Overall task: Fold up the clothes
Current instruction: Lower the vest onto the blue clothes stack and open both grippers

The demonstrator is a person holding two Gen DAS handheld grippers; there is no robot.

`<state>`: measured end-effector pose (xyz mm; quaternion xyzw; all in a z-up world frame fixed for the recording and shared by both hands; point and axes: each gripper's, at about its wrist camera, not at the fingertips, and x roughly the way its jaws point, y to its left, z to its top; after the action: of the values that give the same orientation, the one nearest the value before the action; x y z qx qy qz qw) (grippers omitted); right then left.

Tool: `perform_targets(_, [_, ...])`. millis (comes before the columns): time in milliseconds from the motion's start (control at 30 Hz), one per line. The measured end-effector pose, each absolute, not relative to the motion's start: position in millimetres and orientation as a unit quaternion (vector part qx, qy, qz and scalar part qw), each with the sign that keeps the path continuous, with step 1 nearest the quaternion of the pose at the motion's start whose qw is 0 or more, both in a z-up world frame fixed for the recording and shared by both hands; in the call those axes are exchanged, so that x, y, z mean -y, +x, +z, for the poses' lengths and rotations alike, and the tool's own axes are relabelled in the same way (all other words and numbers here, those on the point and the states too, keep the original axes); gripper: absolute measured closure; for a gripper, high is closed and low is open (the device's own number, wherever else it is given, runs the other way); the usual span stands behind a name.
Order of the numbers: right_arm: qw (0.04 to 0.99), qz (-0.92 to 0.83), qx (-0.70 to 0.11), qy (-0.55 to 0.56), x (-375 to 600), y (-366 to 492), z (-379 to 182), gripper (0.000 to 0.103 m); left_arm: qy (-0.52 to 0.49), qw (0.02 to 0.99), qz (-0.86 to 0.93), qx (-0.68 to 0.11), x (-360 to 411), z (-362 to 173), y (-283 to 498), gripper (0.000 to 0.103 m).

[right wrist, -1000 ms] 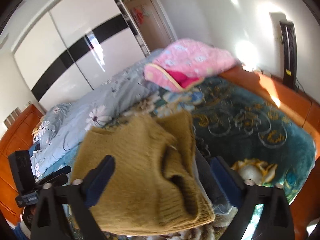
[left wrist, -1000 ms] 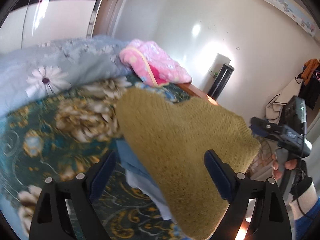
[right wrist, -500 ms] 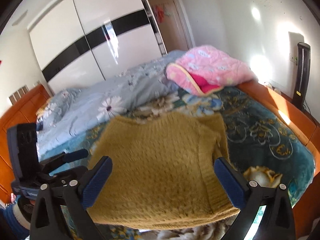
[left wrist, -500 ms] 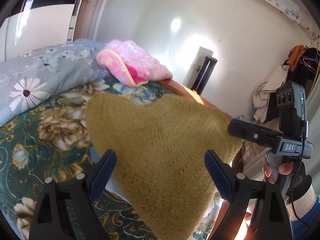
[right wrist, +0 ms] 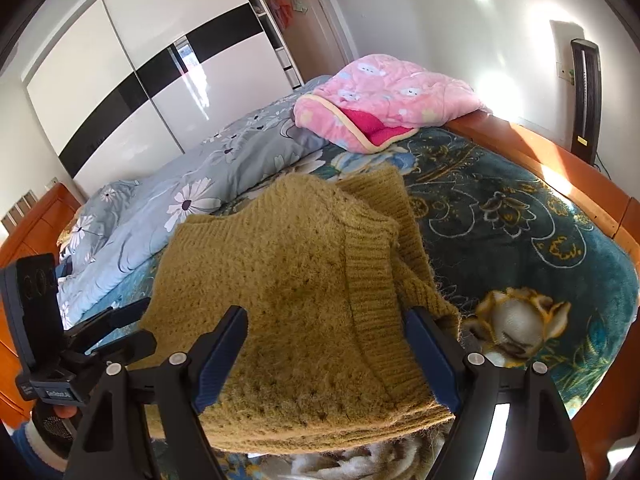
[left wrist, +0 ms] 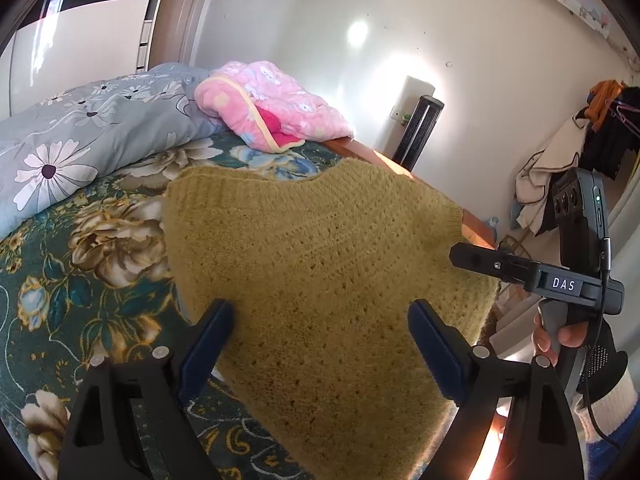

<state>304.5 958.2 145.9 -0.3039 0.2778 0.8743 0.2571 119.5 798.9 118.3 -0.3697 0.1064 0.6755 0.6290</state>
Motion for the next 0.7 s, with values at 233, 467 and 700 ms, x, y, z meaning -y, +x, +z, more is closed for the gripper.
perform_targets(233, [0.275, 0.887, -0.253, -0.272, -922.5, 315.5, 182.5, 0.018, -0.366, 0.627, 0.683, -0.079, -760.9, 135.7, 112.5, 0.013])
perform_targets(467, [0.266, 0.892, -0.244, -0.272, -862.3, 318.3, 172.4, 0.011, -0.335, 0.611, 0.706, -0.125, -722.6, 128.7, 134.2, 0.013])
perform_targets(700, [0.281, 0.878, -0.231, -0.312, -811.2, 319.9, 136.1, 0.0, -0.34, 0.604, 0.704, -0.154, -693.5, 105.8, 159.2, 0.013])
